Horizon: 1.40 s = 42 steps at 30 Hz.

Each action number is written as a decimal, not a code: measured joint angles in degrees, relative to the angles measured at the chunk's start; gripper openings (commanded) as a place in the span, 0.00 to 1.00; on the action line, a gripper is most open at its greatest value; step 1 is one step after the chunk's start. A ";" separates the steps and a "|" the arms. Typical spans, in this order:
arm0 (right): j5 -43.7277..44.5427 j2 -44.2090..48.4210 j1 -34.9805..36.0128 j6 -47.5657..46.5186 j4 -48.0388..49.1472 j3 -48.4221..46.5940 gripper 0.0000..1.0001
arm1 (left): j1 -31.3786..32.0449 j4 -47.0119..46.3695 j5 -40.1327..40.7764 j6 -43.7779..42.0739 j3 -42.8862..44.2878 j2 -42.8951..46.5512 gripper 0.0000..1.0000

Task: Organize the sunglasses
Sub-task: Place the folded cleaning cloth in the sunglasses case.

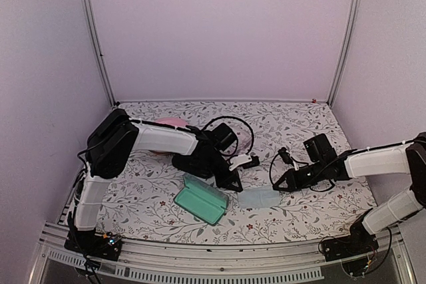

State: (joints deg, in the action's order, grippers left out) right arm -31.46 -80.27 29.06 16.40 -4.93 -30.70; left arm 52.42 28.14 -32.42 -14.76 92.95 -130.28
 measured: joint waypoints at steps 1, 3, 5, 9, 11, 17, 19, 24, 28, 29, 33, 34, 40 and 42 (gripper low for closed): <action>-0.20 0.39 0.00 -0.17 -0.17 0.00 0.00 | 0.00 0.02 0.13 0.00 0.00 0.17 0.00; -0.42 1.16 0.00 -0.57 -0.48 -0.04 0.00 | -0.02 0.02 0.42 0.02 0.00 0.72 0.00; -0.59 2.03 0.00 -0.85 -1.03 -0.24 0.00 | -0.02 0.09 0.72 0.04 0.00 1.42 0.00; -0.61 3.54 0.13 -1.07 -1.99 -1.55 0.00 | -0.04 0.09 1.49 0.37 0.00 3.74 0.00; -0.57 4.28 0.37 -1.14 -2.58 -2.40 0.00 | -0.04 0.07 1.68 0.55 0.00 4.92 0.00; 0.31 6.54 2.75 -0.90 -4.37 -5.29 0.00 | 0.09 0.26 2.97 1.27 -0.13 8.90 0.00; 0.92 7.72 3.63 -0.63 -4.72 -5.73 0.00 | 0.35 0.52 3.74 1.57 -0.57 10.43 0.00; 2.51 10.45 6.80 0.81 -5.49 -6.82 0.00 | 1.09 0.87 6.40 2.84 -2.80 14.69 0.00; 4.22 11.93 10.14 2.45 -6.47 -8.26 0.00 | 2.64 1.64 8.72 3.87 -4.68 19.23 0.00; 4.70 12.31 10.99 2.89 -6.64 -8.59 0.00 | 3.17 1.73 9.35 4.11 -5.18 20.61 0.00; 6.75 13.51 15.04 4.59 -7.13 -10.03 0.00 | 5.25 1.95 11.41 5.42 -8.00 26.05 0.00; 7.39 13.73 16.39 5.14 -7.08 -10.43 0.00 | 5.92 2.16 12.28 5.90 -9.05 27.85 0.00; 9.94 13.77 22.67 7.54 -6.47 -11.02 0.00 | 8.15 3.15 16.81 8.83 -16.17 35.10 0.00; 10.40 13.42 24.68 8.39 -5.86 -11.02 0.00 | 8.63 3.91 18.56 10.32 -19.76 37.83 0.00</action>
State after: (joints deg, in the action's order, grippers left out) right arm -21.06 -66.85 53.74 24.80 -10.79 -41.71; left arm 61.06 32.05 -13.87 -4.45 73.19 -92.44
